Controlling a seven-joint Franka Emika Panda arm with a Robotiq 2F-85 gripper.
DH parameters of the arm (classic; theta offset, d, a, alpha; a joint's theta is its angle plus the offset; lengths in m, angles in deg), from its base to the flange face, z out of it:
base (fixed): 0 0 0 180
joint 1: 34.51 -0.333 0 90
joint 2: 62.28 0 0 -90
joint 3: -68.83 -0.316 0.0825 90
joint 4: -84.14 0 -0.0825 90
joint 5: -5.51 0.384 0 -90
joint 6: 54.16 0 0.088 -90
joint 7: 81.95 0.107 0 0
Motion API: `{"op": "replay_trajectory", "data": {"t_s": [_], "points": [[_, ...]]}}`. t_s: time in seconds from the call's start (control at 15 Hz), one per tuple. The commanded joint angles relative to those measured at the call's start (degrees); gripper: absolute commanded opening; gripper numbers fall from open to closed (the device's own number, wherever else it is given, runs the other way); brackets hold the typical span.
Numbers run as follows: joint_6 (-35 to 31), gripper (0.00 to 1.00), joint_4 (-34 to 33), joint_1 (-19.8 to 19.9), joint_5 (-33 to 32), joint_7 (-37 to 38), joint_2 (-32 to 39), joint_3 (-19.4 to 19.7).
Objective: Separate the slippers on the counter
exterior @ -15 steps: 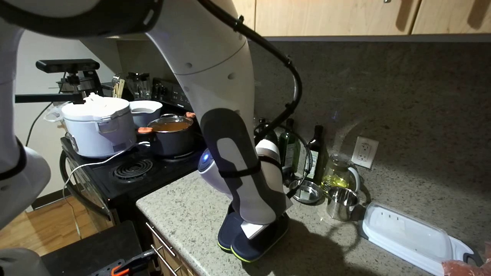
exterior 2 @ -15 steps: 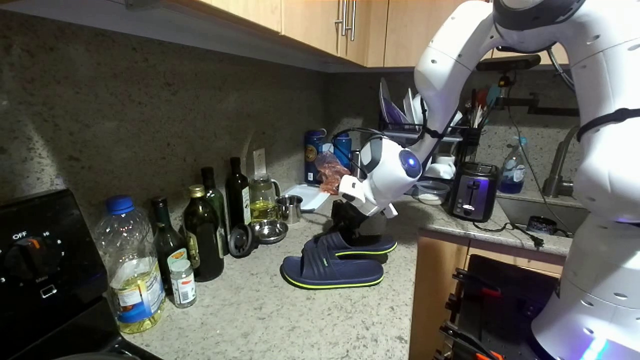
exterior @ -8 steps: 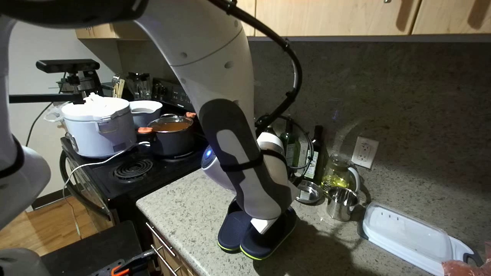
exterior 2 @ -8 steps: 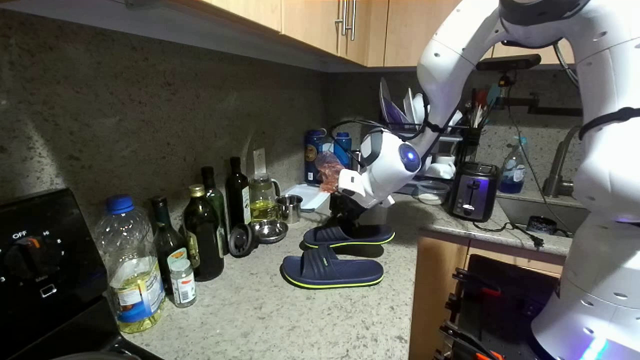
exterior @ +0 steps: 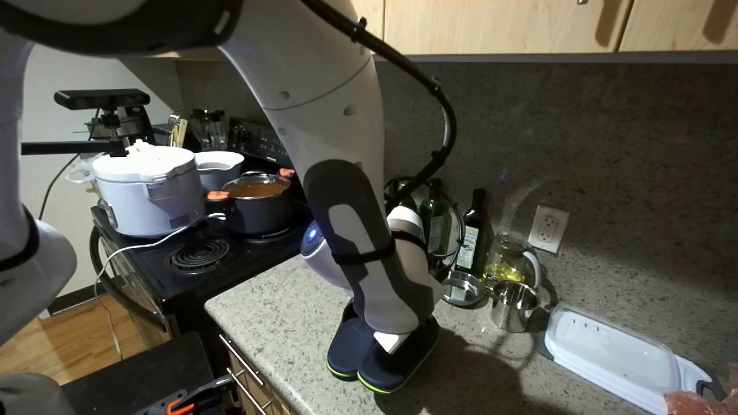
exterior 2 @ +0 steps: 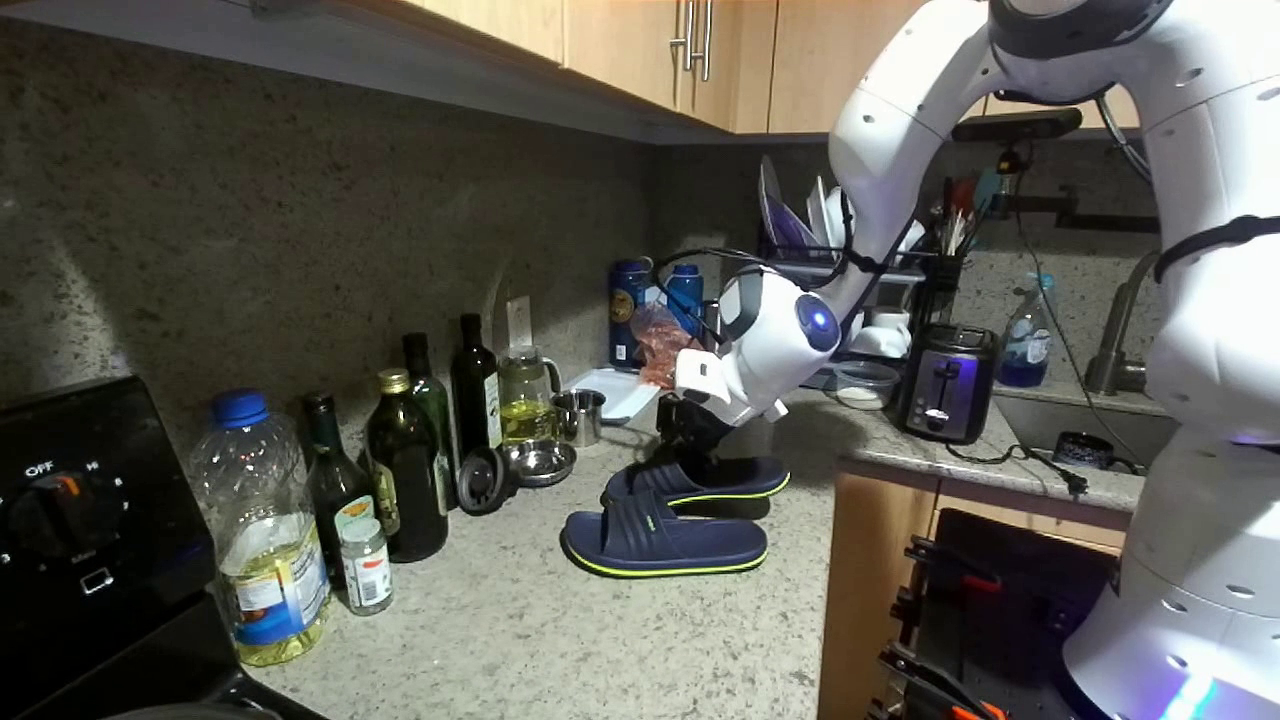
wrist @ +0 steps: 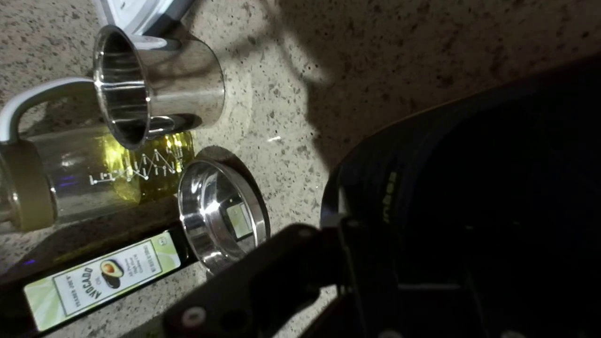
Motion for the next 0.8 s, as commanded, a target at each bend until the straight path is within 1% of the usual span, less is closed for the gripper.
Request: {"op": "replay_trajectory", "data": {"t_s": [0.0, 0.27, 0.33, 0.4, 0.47, 0.53, 0.67, 0.73], "points": [[0.2, 0.43, 0.9, 1.1, 0.0, -0.2, -1.6, -1.6], [1.1, 0.74, 2.9, 0.0, 0.0, 0.5, -5.8, -1.3], [1.1, 0.81, 3.6, -0.8, 1.8, -0.4, -7.5, -0.8], [0.9, 0.9, 4.2, -1.6, 3.7, -1.3, -8.9, -0.4], [0.8, 0.96, 5.3, -2.8, 7.0, -2.9, -10.7, 0.3], [0.7, 1.0, 6.1, -3.6, 10.1, -4.8, -11.9, 0.7], [0.3, 1.0, 8.7, -5.4, 19.4, -11.0, -14.7, 1.6], [-0.6, 1.0, 10.2, -6.3, 25.0, -15.3, -16.0, 2.0]]}}
